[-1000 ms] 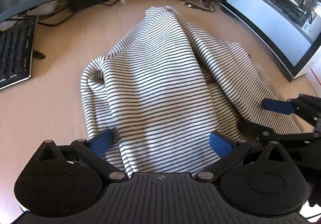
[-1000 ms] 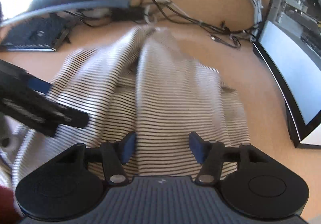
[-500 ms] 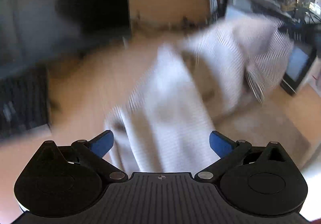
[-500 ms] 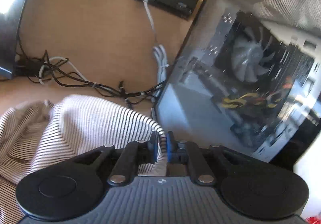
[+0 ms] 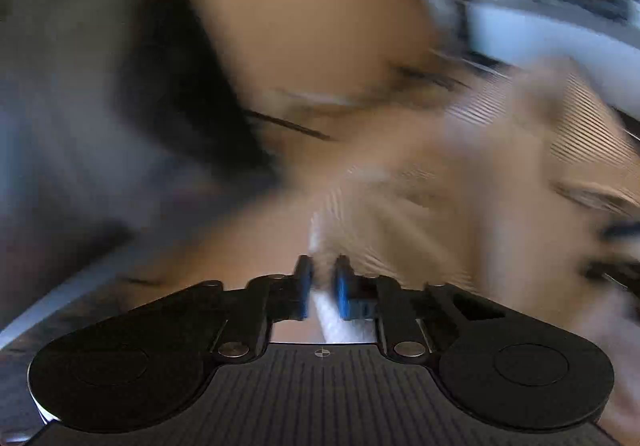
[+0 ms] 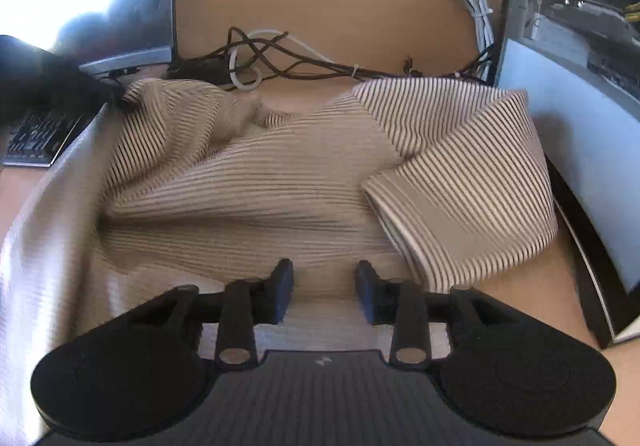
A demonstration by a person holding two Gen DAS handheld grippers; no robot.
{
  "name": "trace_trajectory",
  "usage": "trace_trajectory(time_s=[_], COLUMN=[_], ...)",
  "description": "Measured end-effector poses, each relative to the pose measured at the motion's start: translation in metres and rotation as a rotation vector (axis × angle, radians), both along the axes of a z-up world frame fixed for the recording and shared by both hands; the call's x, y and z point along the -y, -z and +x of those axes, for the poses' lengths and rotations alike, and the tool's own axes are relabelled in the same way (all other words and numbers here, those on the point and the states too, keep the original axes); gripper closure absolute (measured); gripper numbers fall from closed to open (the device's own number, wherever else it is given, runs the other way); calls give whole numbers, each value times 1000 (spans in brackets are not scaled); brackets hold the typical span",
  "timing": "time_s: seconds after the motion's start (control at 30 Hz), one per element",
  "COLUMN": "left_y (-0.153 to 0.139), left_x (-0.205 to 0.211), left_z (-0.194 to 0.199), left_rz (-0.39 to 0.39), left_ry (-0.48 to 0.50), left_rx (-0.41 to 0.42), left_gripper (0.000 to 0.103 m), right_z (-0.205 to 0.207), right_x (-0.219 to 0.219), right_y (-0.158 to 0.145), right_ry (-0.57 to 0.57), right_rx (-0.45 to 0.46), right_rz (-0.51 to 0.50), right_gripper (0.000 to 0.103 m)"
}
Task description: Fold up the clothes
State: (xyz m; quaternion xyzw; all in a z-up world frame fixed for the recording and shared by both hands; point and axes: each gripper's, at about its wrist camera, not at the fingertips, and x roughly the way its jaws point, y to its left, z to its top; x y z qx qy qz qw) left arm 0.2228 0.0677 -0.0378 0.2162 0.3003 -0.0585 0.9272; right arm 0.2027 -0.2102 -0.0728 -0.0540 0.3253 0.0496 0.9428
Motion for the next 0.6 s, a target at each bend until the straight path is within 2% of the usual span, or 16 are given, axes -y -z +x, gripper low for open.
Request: trace_trajectory(time_s=[0.1, 0.17, 0.2, 0.23, 0.3, 0.37, 0.43, 0.47, 0.5, 0.57, 0.6], left_y=[-16, -26, -31, -34, -36, -38, -41, -43, -44, -47, -48], left_x=[-43, -68, -79, -86, -93, -98, -105, -108, -111, -118, -121], left_z=[21, 21, 17, 9, -10, -26, -42, -50, -58, -74, -82], left_rz=[20, -24, -60, -107, -169, -200, -224, -237, -249, -273, -286], left_ry=[-156, -207, -222, -226, -204, -179, -156, -144, -132, -108, -96], left_rx=[47, 41, 36, 26, -2, -9, -10, -10, -11, -12, -12], left_gripper=[97, 95, 89, 86, 62, 51, 43, 37, 32, 27, 23], right_z=[-6, -10, -11, -10, -5, -7, -9, -11, -13, -11, -9], right_x=[-4, -7, -8, -8, -2, 3, -9, -17, -27, -54, -69], right_y=[16, 26, 30, 28, 23, 7, -4, -9, -12, -4, 4], right_ry=[-30, -51, -57, -51, -51, -125, -227, -280, -329, -393, -405], right_rx=[-36, -60, -72, -84, -122, -165, -188, -197, -208, -259, -298], right_rz=[26, 43, 51, 58, 116, 298, 379, 406, 426, 412, 372], right_gripper=[66, 65, 65, 65, 64, 64, 57, 49, 42, 40, 40])
